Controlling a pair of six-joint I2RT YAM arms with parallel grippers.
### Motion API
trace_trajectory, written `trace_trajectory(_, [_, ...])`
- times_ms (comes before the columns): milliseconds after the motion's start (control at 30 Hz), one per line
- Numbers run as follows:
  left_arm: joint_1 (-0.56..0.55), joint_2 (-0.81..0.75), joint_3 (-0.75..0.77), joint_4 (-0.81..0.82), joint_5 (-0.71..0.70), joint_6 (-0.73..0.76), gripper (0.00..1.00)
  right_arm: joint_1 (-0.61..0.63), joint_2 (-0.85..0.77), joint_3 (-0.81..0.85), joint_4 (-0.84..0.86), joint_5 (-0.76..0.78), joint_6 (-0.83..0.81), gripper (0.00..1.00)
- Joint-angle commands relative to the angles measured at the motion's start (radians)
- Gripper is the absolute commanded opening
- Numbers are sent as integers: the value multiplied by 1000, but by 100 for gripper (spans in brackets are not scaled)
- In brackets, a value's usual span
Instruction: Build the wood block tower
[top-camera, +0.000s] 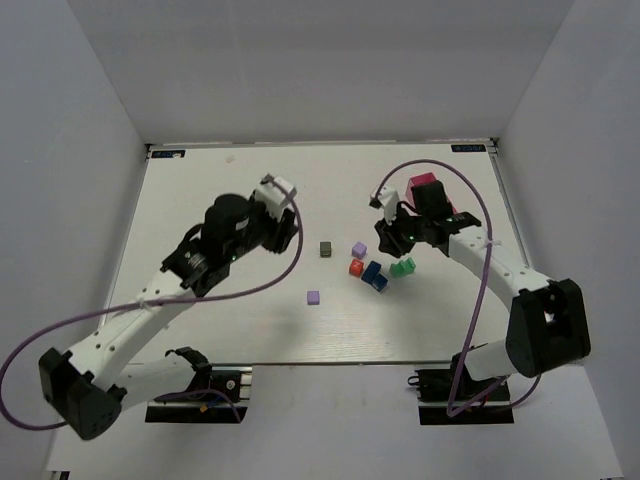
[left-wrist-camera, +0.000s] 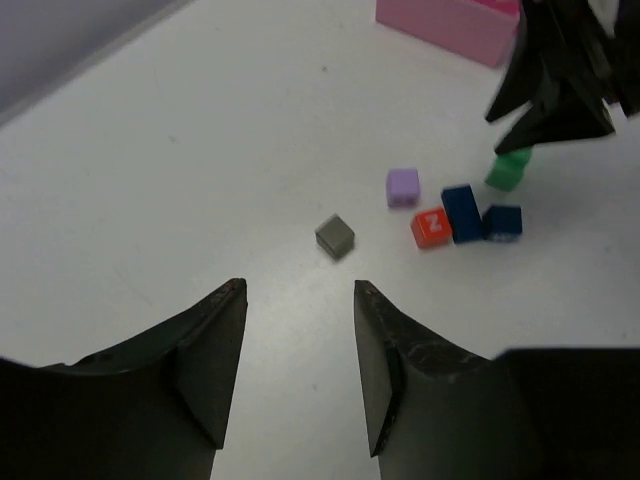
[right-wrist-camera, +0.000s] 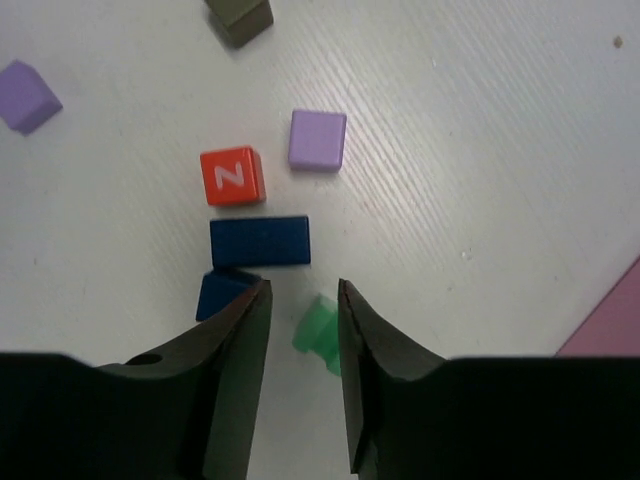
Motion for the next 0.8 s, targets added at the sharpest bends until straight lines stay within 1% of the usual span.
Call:
trace_trajectory(0, [-5, -92, -217, 99, -4, -205, 57, 57, 56, 90, 71, 67, 83, 42])
trace_trajectory(67, [9, -134, -239, 101, 10, -205, 57, 74, 100, 121, 74, 73, 115, 45])
trace_trajectory(100, [9, -160, -239, 89, -11, -205, 61, 99, 139, 148, 66, 76, 121, 48])
trace_trajectory(133, [-5, -177, -239, 89, -45, -196, 63, 107, 156, 179, 63, 82, 132, 51])
trace_trajectory(167, [-5, -195, -248, 89, -45, -196, 63, 122, 173, 191, 59, 97, 134, 52])
trace_trajectory(200, [-5, -214, -279, 110, -45, -196, 63, 139, 229, 222, 53, 110, 138, 54])
trace_trajectory(233, [-5, -243, -290, 110, -10, -207, 67, 145, 246, 248, 49, 142, 138, 54])
trace_trajectory(267, [-5, -252, -290, 110, 4, -207, 69, 163, 293, 274, 45, 166, 135, 56])
trace_trajectory(300, [-5, -252, -300, 121, 4, -207, 69, 164, 309, 274, 45, 166, 135, 56])
trace_trajectory(333, [-5, -264, -300, 121, 4, -207, 70, 176, 315, 286, 45, 204, 135, 58])
trace_trajectory(433, [-5, -265, -300, 121, 28, -207, 70, 193, 364, 312, 48, 243, 140, 62])
trace_trajectory(467, [-5, -265, -300, 121, 39, -207, 70, 193, 372, 315, 48, 245, 141, 65])
trace_trajectory(500, [-5, -265, -300, 121, 39, -207, 70, 193, 377, 320, 45, 251, 140, 65])
trace_trajectory(567, [-5, -265, -300, 121, 48, -207, 71, 202, 400, 328, 42, 265, 137, 69])
trace_trajectory(767, [-5, -236, -300, 121, 58, -216, 71, 217, 437, 331, 33, 266, 120, 69])
